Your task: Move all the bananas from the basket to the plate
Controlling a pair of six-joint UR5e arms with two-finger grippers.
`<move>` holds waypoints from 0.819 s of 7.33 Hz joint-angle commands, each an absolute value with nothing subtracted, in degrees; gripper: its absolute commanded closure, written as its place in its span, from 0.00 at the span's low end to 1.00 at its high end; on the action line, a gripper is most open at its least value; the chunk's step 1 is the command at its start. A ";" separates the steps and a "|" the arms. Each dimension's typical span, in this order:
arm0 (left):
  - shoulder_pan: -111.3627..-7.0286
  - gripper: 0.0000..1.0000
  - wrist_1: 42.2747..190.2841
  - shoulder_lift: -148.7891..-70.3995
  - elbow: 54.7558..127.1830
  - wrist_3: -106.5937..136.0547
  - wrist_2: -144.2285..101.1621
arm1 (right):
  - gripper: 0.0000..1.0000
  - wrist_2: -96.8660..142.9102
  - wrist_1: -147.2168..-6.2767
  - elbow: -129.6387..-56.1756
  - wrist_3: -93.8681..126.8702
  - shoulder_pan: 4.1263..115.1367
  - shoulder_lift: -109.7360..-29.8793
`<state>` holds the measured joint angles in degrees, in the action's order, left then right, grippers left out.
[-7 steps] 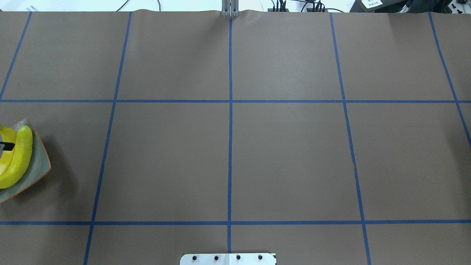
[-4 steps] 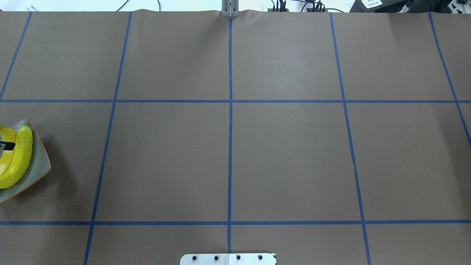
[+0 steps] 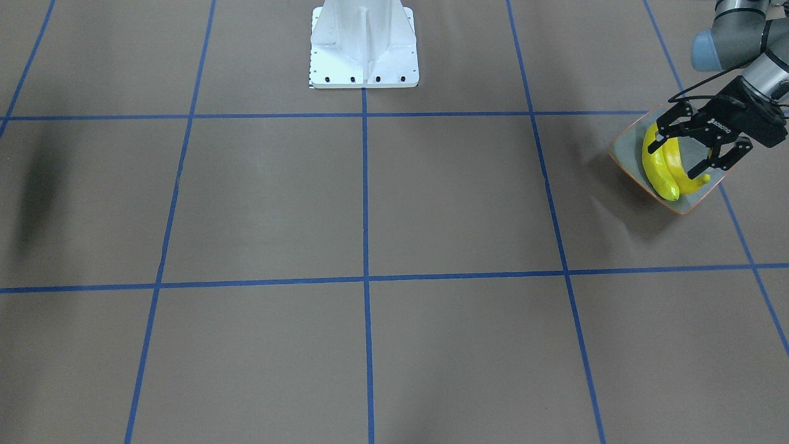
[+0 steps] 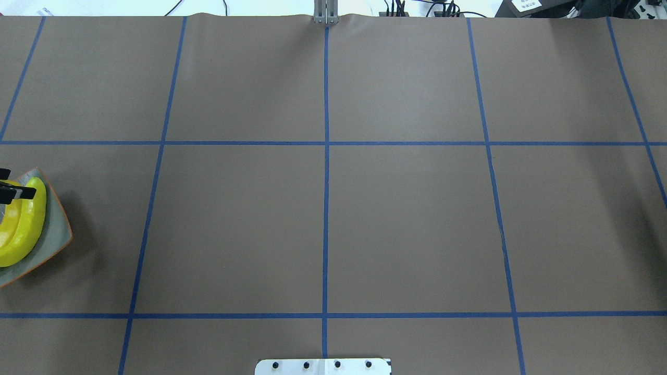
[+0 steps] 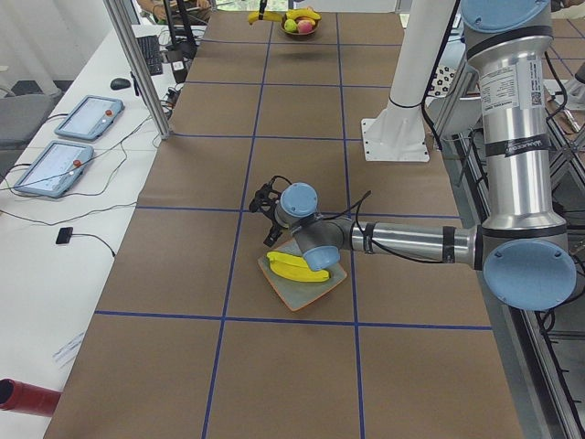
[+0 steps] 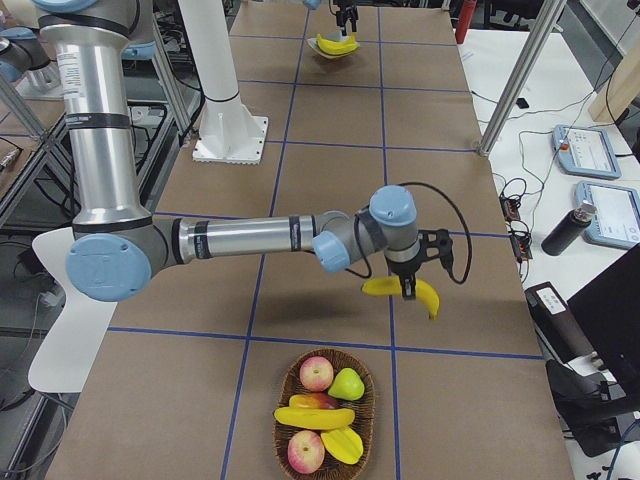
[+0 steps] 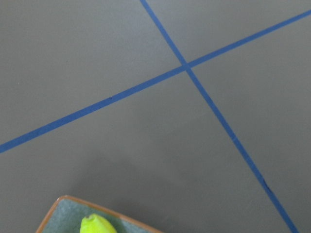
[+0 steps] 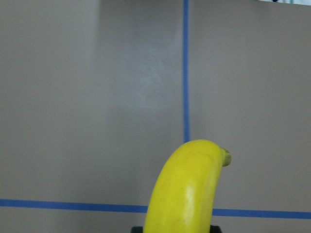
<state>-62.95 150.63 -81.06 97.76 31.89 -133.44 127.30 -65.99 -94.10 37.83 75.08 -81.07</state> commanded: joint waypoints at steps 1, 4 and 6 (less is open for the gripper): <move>-62.84 0.00 150.29 -84.09 97.73 36.27 -133.59 | 1.00 120.38 -65.92 -96.85 62.39 61.06 -69.84; -62.58 0.00 150.55 -93.65 98.43 50.48 -133.95 | 1.00 102.80 -65.92 -96.77 86.06 44.52 -56.29; -61.80 0.00 150.99 -104.36 98.79 71.60 -133.95 | 1.00 91.37 -59.29 -96.50 96.02 36.51 -51.95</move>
<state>-62.40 150.71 -98.04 98.58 59.12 -133.93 98.10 -63.49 -96.62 89.75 41.30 -54.39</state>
